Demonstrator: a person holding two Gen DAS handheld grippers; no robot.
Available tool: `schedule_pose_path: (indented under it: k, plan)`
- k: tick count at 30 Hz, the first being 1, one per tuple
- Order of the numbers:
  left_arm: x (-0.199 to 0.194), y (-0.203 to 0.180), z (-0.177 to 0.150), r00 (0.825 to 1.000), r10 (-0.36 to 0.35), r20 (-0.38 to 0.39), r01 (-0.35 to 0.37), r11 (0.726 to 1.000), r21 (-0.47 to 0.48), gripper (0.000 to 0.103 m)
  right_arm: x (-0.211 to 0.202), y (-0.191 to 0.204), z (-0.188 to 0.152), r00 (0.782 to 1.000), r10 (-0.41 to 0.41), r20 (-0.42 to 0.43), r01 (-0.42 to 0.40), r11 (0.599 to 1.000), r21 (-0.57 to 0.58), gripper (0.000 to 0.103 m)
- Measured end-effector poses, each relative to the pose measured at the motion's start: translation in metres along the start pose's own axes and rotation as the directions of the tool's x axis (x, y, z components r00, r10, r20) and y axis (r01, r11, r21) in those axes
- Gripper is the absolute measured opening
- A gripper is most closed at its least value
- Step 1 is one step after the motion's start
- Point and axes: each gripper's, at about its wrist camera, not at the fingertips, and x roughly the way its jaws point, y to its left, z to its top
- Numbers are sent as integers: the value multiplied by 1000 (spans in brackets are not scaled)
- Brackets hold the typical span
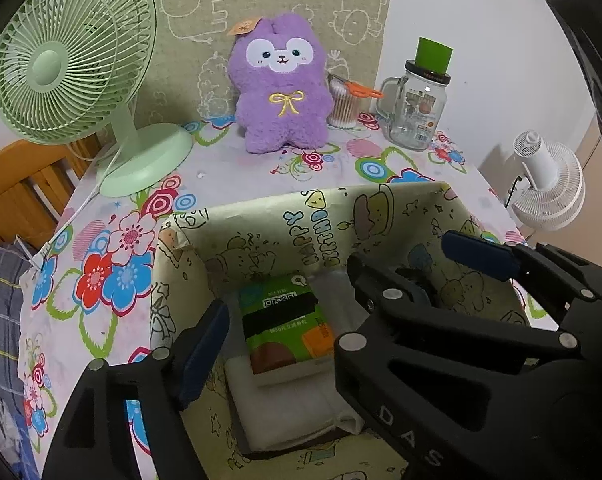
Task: Organize soft objects
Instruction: 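Lower the green packet and clear tube into the yellow box and open both grippers, then withdraw both grippers from the box toward the remaining items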
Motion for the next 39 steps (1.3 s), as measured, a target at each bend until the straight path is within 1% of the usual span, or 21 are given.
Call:
schedule_pose_path:
  k: [2,4,6,11,14,18,30,35,39]
  plan:
    - [-2,-1,-1,1000,6,-2,-6,1000,6,86,-3,0,-1,1000,-8,6,8,1000,-6,74]
    - [-5,-3,-3,1000,9,-3,-9,1000,10,87,-8,0,-3,1000,-18,16,18,1000,-8,82]
    - [-8,-5,-4,1000,7,-1,-7,1000,14,87,-12,1,-5,999,-21,25,21,1000,-10,84]
    - [-17,-9,-10,1000,0,3,0,1000,28,87,-22,0,-10,1000,-19,24,19,1000,-5,84]
    - [-23,-11,-13,1000,-16,7,16,999,33,88,-29,1,-14,1000,-16,27,17,1000,-11,84]
    - [-31,-14,-17,1000,-24,12,23,999,33,88,-39,2,-18,999,-35,37,36,999,-11,86]
    - [-64,-24,-32,997,-20,74,16,998,61,88,-76,4,-35,996,-33,77,34,999,-8,86]
    - [-77,-28,-40,996,-1,91,-6,997,75,88,-90,6,-44,996,-32,88,34,999,-13,86]
    - [-88,-30,-48,994,-3,110,-6,997,81,88,-100,8,-51,995,-32,100,34,999,-18,86]
